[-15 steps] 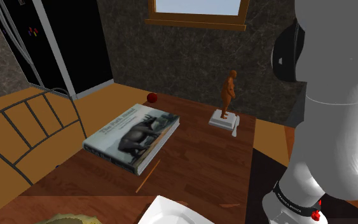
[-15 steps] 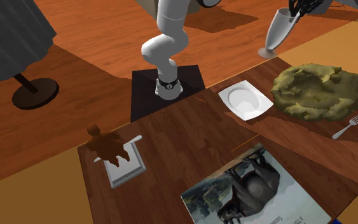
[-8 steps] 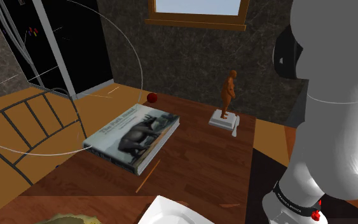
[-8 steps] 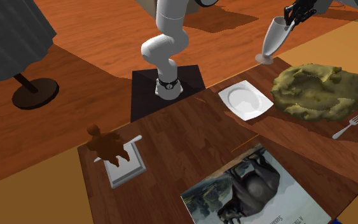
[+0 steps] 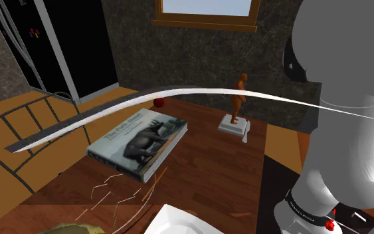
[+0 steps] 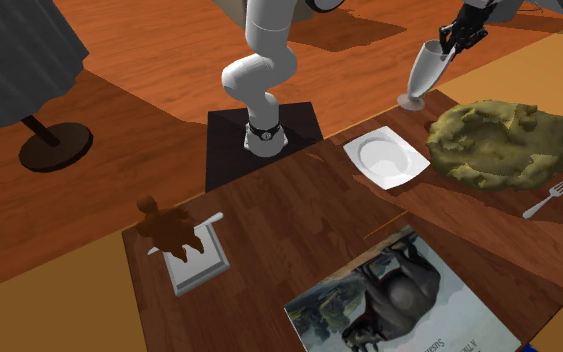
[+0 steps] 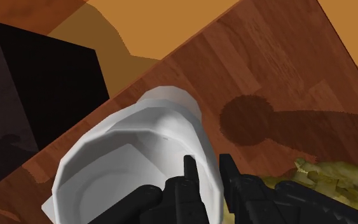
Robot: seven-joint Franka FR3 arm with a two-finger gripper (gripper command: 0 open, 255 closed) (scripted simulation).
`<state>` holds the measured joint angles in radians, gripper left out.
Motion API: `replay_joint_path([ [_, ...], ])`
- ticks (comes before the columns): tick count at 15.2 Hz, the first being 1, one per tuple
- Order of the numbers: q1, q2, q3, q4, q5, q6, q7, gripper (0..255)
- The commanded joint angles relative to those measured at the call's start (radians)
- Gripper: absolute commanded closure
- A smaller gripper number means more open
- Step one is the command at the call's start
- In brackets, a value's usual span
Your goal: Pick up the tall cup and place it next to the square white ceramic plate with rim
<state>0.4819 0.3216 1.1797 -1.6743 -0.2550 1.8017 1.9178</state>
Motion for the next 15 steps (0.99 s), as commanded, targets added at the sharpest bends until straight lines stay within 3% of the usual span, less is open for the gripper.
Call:
replay_joint_path([
  [1, -0.005, 0.001, -0.001, -0.03, -0.003, 0.03, 0.002, 255],
  [15, 0.021, 0.058, -0.048, -0.167, -0.068, 0.195, 0.04, 255],
])
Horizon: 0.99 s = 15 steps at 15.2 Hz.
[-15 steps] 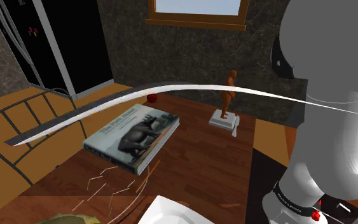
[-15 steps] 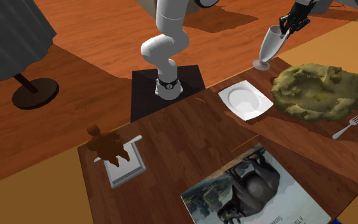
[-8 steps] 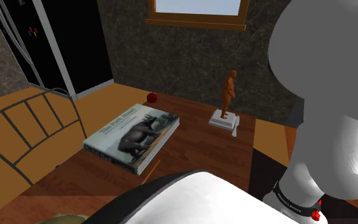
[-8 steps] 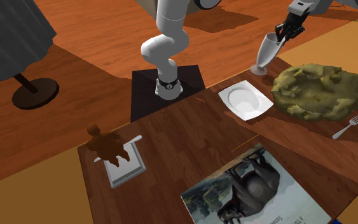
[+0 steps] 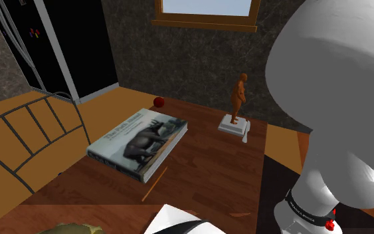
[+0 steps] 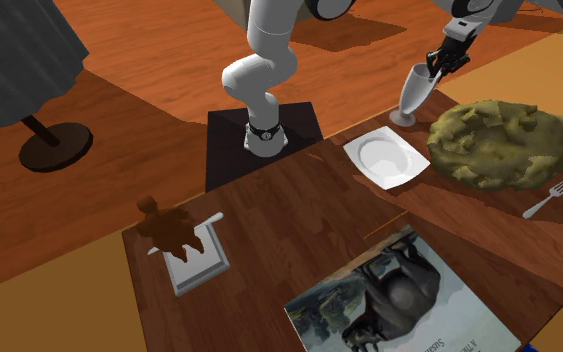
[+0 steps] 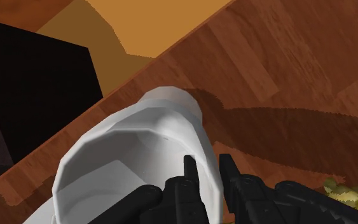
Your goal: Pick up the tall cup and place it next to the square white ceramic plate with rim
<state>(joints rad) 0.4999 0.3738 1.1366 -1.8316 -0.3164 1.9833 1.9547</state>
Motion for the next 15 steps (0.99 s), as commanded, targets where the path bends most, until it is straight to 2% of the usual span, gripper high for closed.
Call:
replay_joint_path([
  [1, 0.007, 0.012, -0.011, -0.018, -0.014, 0.026, 0.007, 255],
  [9, 0.007, 0.012, -0.011, -0.018, -0.014, 0.026, 0.007, 255],
  [10, 0.007, 0.012, -0.011, -0.019, -0.014, 0.026, 0.007, 0],
  [15, 0.007, 0.012, -0.011, -0.018, -0.014, 0.026, 0.007, 0],
])
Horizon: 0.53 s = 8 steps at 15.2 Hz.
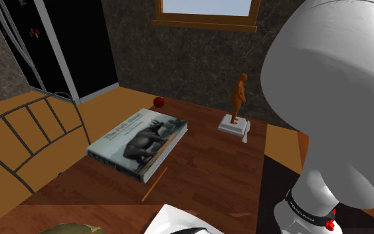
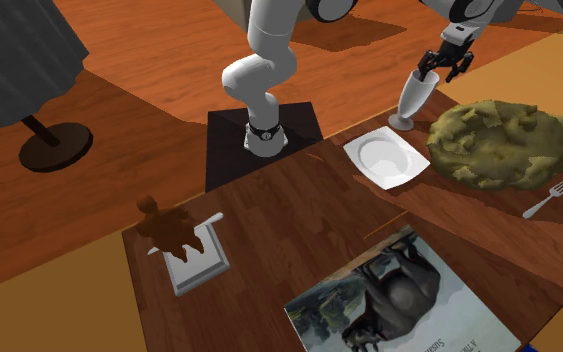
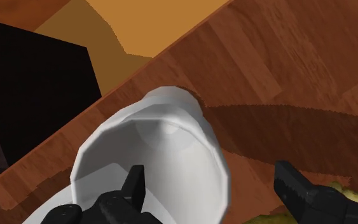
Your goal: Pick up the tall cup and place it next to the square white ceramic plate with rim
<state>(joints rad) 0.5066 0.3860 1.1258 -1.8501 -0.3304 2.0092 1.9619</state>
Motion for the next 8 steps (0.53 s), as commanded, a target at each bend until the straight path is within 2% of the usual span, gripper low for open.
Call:
replay_joint_path([
  [1, -0.01, -0.014, 0.012, 0.02, 0.016, -0.027, -0.01, 0],
  [4, -0.031, -0.047, 0.039, 0.083, 0.053, -0.108, -0.035, 0],
  [8, -0.031, -0.047, 0.039, 0.083, 0.053, -0.108, -0.035, 0],
])
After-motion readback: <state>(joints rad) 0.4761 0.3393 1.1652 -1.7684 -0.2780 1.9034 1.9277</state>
